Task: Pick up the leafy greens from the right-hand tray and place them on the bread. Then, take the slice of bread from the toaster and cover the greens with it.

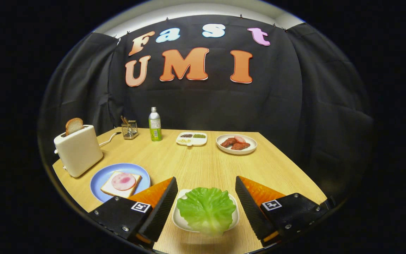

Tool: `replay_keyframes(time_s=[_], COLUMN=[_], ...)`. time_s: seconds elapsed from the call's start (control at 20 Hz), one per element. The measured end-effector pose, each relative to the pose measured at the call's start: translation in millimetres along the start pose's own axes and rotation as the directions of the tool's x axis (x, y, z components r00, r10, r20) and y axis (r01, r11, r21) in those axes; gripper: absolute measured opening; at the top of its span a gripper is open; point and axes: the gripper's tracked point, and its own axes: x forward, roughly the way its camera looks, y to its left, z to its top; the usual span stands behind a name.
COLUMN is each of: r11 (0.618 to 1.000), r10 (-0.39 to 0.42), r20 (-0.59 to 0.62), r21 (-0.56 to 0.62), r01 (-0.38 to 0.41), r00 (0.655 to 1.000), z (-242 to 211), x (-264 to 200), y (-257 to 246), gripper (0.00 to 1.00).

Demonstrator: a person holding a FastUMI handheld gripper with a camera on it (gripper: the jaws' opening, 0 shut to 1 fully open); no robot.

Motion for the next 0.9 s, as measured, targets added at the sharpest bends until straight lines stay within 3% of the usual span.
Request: replay_keyframes(time_s=[0.9], r11=[1.000], r10=[-0.002], r20=[-0.214], r21=[-0.016], r01=[-0.001], r00=[0.977], z=[-74], x=[32], y=[4], gripper=[0.99])
